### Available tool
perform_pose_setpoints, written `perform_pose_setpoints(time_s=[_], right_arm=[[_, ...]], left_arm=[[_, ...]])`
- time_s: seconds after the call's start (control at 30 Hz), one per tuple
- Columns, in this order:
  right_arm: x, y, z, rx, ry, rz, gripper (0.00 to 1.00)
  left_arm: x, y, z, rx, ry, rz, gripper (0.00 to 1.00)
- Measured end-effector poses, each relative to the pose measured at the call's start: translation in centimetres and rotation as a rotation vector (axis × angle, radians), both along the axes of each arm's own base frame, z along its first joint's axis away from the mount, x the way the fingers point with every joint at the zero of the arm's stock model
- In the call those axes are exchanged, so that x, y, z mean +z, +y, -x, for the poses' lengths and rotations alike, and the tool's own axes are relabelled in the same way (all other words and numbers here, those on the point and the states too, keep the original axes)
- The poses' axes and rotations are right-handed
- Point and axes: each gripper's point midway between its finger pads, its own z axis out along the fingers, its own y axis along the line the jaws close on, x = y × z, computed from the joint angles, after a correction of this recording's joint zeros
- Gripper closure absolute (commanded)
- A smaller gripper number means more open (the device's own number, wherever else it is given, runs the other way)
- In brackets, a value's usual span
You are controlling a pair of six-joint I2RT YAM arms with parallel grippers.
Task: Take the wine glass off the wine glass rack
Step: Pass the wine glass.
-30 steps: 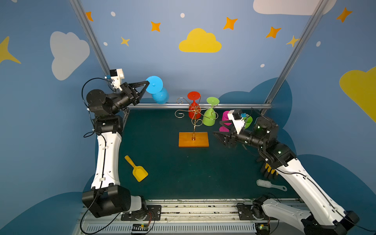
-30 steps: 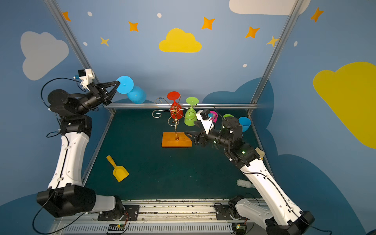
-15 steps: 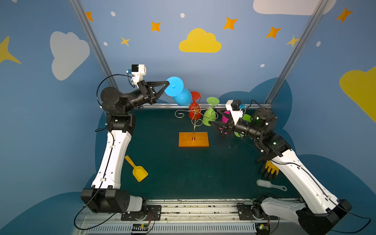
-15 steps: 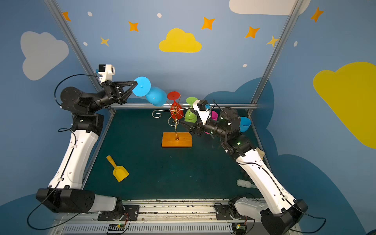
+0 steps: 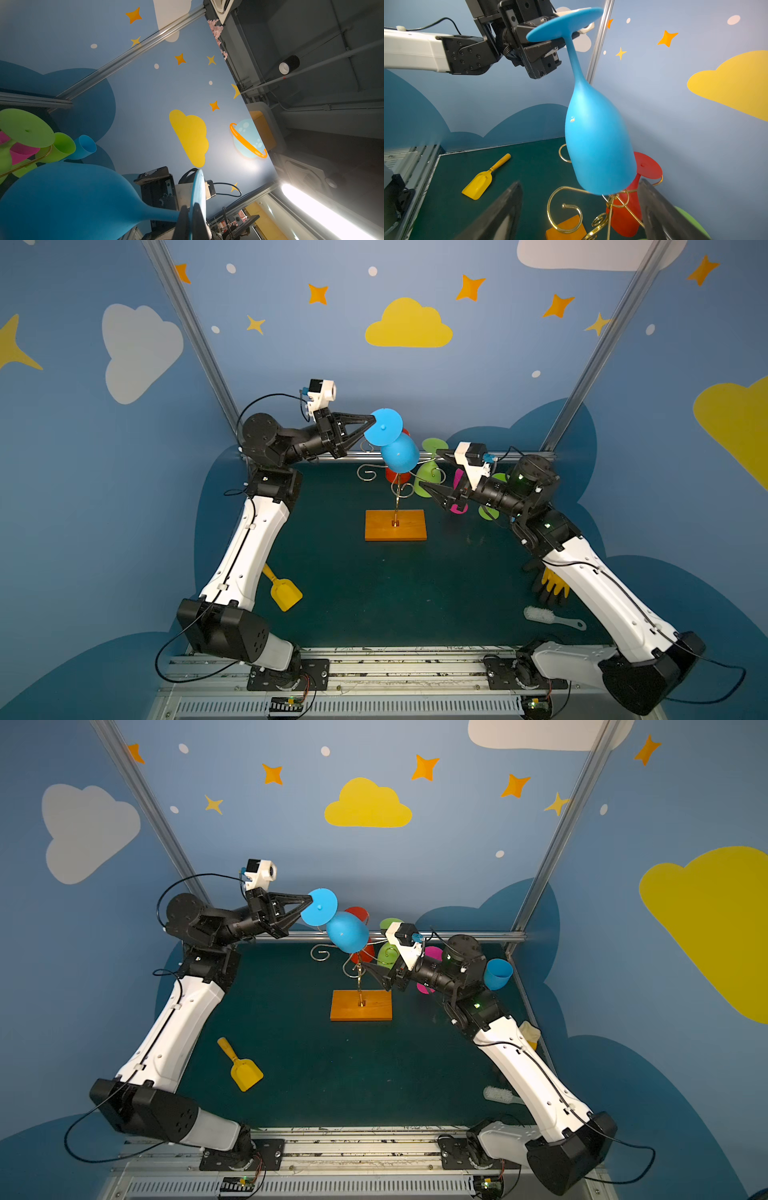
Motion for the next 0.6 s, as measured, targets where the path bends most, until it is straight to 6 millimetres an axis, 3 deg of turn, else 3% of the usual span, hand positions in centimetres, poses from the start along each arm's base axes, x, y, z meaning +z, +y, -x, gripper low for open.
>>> perform_pose_setpoints(time_s=[0.6], right_arm=[[-0.2,3.9,-3.7,0.031,-0.023,0.007,0.14]], left_arm=[[-0.6,-1.6,0.2,-0.047,0.03,0.003,0.97]])
